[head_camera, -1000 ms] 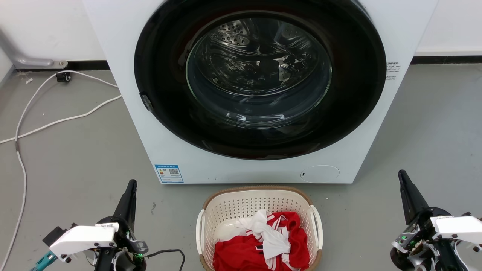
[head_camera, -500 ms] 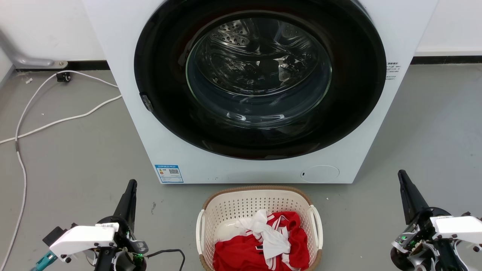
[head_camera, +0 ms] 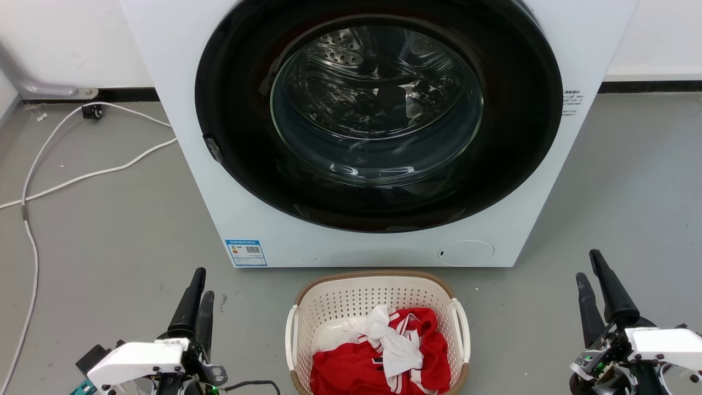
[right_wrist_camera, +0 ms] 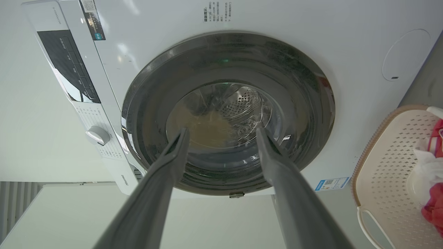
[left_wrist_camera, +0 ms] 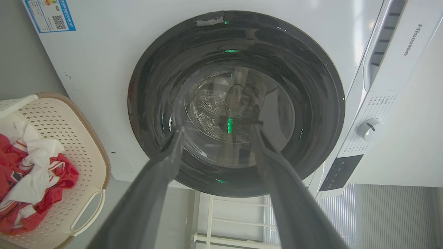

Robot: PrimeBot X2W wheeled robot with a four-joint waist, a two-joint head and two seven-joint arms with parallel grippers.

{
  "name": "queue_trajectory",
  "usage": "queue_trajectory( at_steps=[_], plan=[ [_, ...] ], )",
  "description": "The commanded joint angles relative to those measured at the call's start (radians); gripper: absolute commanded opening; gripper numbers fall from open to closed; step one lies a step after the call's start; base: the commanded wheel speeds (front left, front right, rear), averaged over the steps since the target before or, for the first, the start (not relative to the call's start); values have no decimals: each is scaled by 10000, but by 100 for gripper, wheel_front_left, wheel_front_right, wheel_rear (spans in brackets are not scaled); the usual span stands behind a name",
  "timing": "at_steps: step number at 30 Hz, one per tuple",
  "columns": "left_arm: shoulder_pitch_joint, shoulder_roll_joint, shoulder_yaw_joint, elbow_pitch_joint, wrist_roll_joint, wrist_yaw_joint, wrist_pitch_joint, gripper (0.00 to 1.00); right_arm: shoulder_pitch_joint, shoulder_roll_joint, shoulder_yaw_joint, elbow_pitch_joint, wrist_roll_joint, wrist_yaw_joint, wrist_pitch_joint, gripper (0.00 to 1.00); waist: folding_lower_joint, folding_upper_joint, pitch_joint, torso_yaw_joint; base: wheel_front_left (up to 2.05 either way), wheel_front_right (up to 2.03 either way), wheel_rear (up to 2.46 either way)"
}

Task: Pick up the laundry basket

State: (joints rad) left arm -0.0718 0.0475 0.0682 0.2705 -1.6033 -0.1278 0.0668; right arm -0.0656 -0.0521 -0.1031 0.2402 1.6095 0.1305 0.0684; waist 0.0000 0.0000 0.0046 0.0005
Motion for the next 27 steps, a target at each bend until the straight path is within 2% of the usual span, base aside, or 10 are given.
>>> queue_trajectory(
  at_steps=[1,5,10,17,27],
  plan=[
    [-286,33,-77,-222,213,-15,-139,100,-111,-27,57,-285,-143,0,-146,100,0,0,5,2,0,0,0],
    [-297,33,-152,-275,586,-16,-278,100,-83,-83,147,-318,-423,0,-296,100,0,0,11,3,0,0,0],
    [-312,34,-224,-371,1446,-18,-498,100,-97,-160,259,-351,-1299,1,-528,100,0,0,22,3,0,0,0],
    [-333,35,-240,-567,2984,7,-788,100,-126,-172,451,-641,-3141,1,-816,100,0,0,36,5,0,0,0],
    [-303,36,-650,-878,5106,354,-1166,100,-39,-262,787,-1030,-6137,1,-1190,100,0,0,48,12,0,0,0]
  ],
)
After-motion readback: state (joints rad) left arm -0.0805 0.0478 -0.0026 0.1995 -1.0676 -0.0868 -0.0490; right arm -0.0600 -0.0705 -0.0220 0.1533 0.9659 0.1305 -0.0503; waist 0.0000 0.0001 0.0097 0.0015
